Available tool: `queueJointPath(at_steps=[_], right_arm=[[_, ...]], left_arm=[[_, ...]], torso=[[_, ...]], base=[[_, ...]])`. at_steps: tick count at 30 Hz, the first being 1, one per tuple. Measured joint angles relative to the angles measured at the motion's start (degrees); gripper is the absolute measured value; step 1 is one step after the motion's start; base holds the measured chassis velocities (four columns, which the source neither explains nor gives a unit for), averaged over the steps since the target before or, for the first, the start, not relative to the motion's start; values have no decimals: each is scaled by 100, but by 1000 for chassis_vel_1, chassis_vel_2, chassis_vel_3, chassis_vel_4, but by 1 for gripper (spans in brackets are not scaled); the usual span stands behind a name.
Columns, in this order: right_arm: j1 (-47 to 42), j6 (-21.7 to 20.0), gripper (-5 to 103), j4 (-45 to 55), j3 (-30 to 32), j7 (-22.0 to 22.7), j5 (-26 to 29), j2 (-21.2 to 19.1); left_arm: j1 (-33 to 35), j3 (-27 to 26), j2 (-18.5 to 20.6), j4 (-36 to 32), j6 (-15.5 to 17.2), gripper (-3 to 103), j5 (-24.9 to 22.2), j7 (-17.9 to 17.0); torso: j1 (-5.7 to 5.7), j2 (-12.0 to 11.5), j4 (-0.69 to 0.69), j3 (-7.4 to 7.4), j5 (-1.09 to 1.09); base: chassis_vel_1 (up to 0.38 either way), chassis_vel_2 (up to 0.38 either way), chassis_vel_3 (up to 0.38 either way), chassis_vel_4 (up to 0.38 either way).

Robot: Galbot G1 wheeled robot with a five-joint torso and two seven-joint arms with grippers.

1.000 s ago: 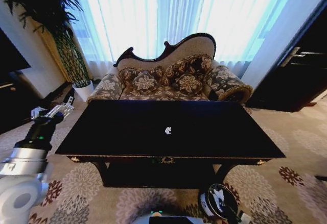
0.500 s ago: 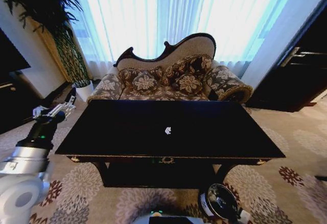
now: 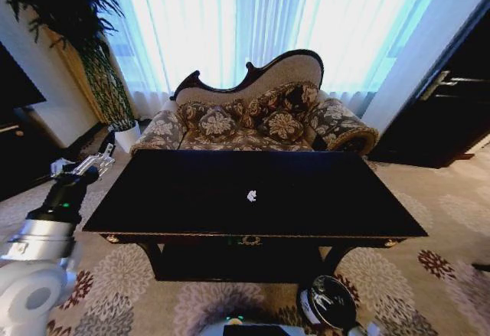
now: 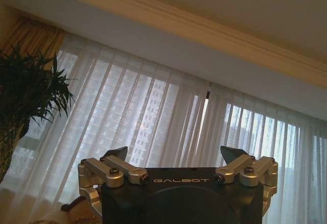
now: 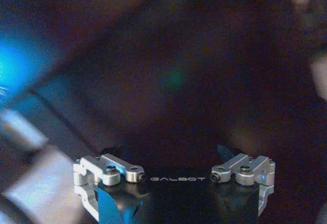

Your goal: Move to the front of the table and place the trash on the table into the trash bin.

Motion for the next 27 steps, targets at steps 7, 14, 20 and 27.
queueJointPath(at_steps=[7,14,20,27], right_arm=[[-340,-1,100,688,103,-736,409,10],[-729,-51,100,1387,392,-1471,722,-13],[-909,-217,100,2305,654,-1644,1095,-41],[-1006,-384,100,3354,1047,-1320,1641,-158]], left_arm=[[13,14,-22,0,0,100,8,0],[44,-68,-21,0,1,100,-16,-1],[46,-8,-62,0,16,100,-10,-3],[76,-77,-55,0,21,100,-15,-5]], torso=[[0,0,1,0,0],[0,0,1,0,0],[0,0,0,0,0],[0,0,1,0,0]], base=[[0,0,0,0],[0,0,0,0],[0,0,0,0],[0,0,0,0]])
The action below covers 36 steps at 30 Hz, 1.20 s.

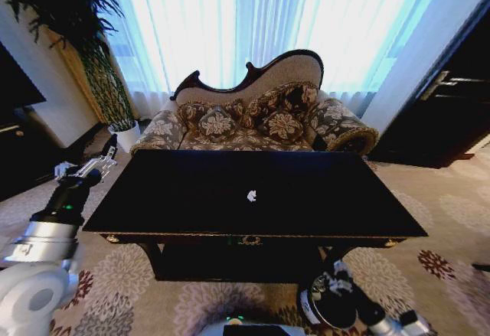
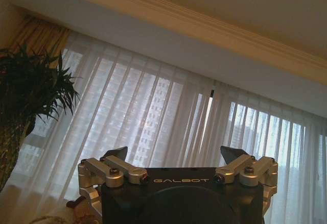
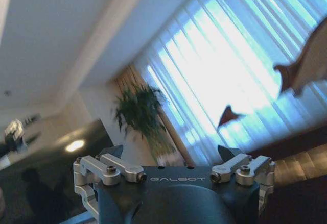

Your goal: Move to the front of the table and place the trash on the table into the trash bin.

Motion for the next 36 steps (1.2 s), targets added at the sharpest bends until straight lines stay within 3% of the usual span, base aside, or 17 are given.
queueJointPath(at_steps=[9,11,12,14,17,19,20,22,24,25,30,31,35,36], right_arm=[[-61,-126,100,742,391,204,456,-180],[-56,-114,100,1020,443,582,507,-215],[-42,-91,100,1214,453,974,510,-227],[-36,-83,100,1280,454,1109,508,-231],[38,-47,100,1955,431,2503,265,-236],[44,-47,100,2052,426,2694,216,-236],[82,-75,100,2415,408,3495,-36,-242],[94,-100,100,2526,404,3743,-129,-254],[141,-286,100,3009,389,4687,-486,-336],[141,-286,100,3009,389,4687,-486,-336],[157,-1153,100,3633,280,6293,-914,-453],[157,-1153,100,3633,280,6293,-914,-453],[204,-1818,100,3642,2,7155,-1431,-678],[204,-1818,100,3642,2,7155,-1431,-678]], left_arm=[[-17,-11,11,0,0,100,-20,-2],[-26,2,12,0,0,100,-19,-3],[-28,2,23,0,0,100,-19,-3],[-28,1,27,0,0,100,-20,-3],[-37,-51,67,0,0,100,-51,-5],[-38,-63,73,0,0,100,-58,-5],[-39,-83,90,0,0,100,-69,-5],[-39,-89,96,0,0,100,-71,-5],[-38,-94,103,0,0,100,-78,-5],[-38,-94,103,0,0,100,-78,-5],[-60,-19,90,0,2,100,-54,-6],[-60,-19,90,0,2,100,-54,-6],[-66,-25,93,0,8,100,-56,-6],[-66,-25,93,0,8,100,-56,-6]], torso=[[0,0,0,0,0],[0,0,0,0,0],[0,0,0,0,1],[0,0,0,0,1],[0,0,0,0,1],[0,0,0,0,0],[0,0,0,0,0],[0,0,0,0,0],[0,0,0,0,0],[0,0,0,0,0],[0,0,0,0,0],[0,0,0,0,0],[0,0,0,0,2],[0,0,0,0,2]], base=[[0,0,0,0],[0,0,0,0],[0,0,0,0],[0,0,0,0],[0,0,0,0],[0,0,0,0],[0,0,0,0],[0,0,0,0],[0,0,0,0],[0,0,0,0],[0,0,0,0],[0,0,0,0],[0,0,0,0],[0,0,0,0]])
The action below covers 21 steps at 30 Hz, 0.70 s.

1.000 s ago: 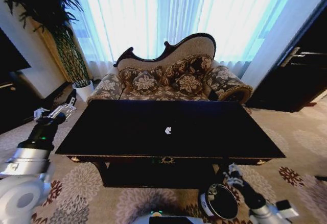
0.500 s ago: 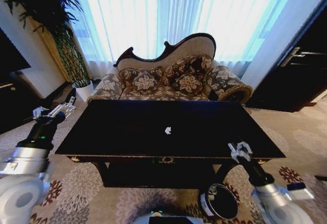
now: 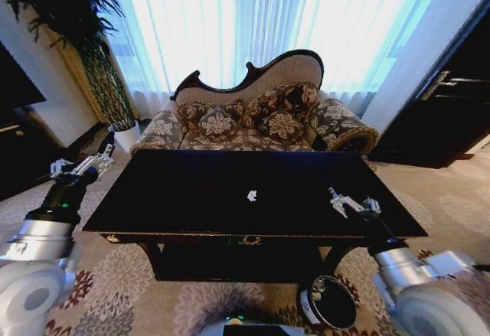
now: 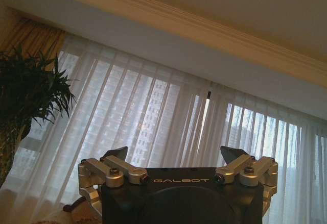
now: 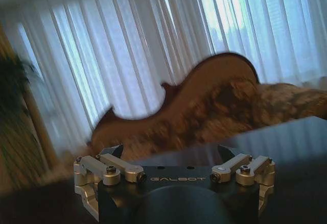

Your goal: Move to the front of the table and place the trash on the table into the trash bin.

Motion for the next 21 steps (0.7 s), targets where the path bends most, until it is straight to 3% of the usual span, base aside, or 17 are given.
queueJointPath(at_steps=[3,10,13,15,19,21], right_arm=[[112,-368,100,-13,-112,392,-218,-440],[235,-519,100,-33,-44,455,-112,-975],[498,-660,100,-42,-39,533,39,-1488],[557,-685,100,-44,-59,551,59,-1596],[1307,-759,100,-51,-504,680,209,-2756],[1471,-759,100,-52,-625,688,258,-2981]], left_arm=[[-4,30,0,0,34,100,3,-1],[11,91,-23,0,55,100,68,-2],[27,162,-67,0,64,100,161,-2],[30,170,-77,0,66,100,178,-2],[93,134,-117,0,72,100,285,-3],[100,109,-114,0,72,100,293,-4]], torso=[[0,0,1,0,-1],[0,0,0,0,0],[0,0,-1,0,0],[0,0,-1,0,0],[0,0,2,1,-1],[0,0,2,1,-1]], base=[[0,0,0,0],[0,0,0,0],[0,0,0,0],[0,0,0,0],[0,0,0,0],[0,0,0,0]])
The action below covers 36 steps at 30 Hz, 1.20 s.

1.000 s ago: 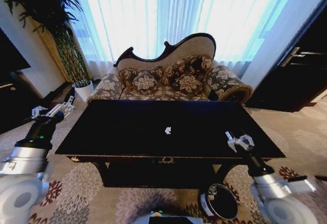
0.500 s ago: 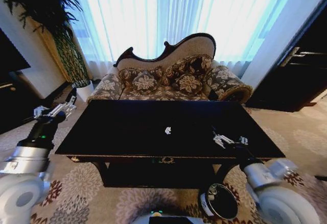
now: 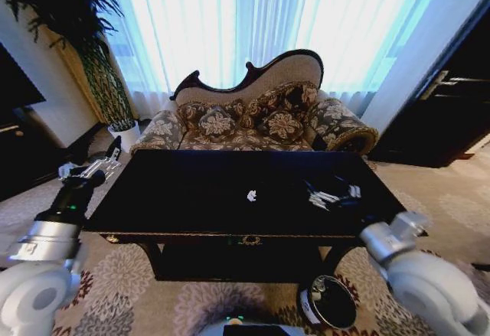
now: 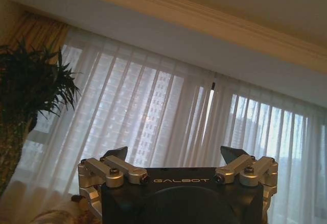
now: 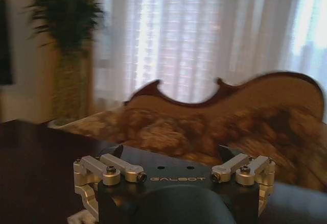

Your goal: Move to the front of the table and place the trash on the table into the trash bin.

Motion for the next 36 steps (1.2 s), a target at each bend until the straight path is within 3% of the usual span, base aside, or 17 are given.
queueJointPath(at_steps=[2,7,11,17,19,26,36], right_arm=[[362,20,100,-134,-367,-76,58,-434],[866,-17,100,-480,-1067,-252,81,-897],[1074,-325,100,-604,-1173,-135,278,-1181],[1277,-340,100,-846,-1245,-167,397,-1554],[1390,-177,100,-1093,-1337,-432,445,-1858],[1405,-72,100,-1277,-1550,-746,317,-1993],[1245,197,100,-1388,-1560,-1089,225,-2196]], left_arm=[[10,-59,-5,0,0,100,24,-2],[-9,-21,-71,0,2,100,145,-6],[-144,224,-32,0,31,100,216,-6],[-214,342,31,1,37,100,257,-7],[-267,423,88,0,40,100,280,-7],[-361,507,134,0,60,100,346,-7],[-461,551,158,151,237,100,461,-300]], torso=[[0,0,0,0,-2],[0,0,1,0,0],[0,0,-5,0,1],[0,0,-1,0,0],[0,0,-1,0,0],[0,0,-1,-1,0],[0,0,-2,-1,0]], base=[[0,0,0,0],[0,0,0,0],[0,0,0,0],[0,0,0,0],[0,0,0,0],[0,0,0,0],[0,0,0,0]])
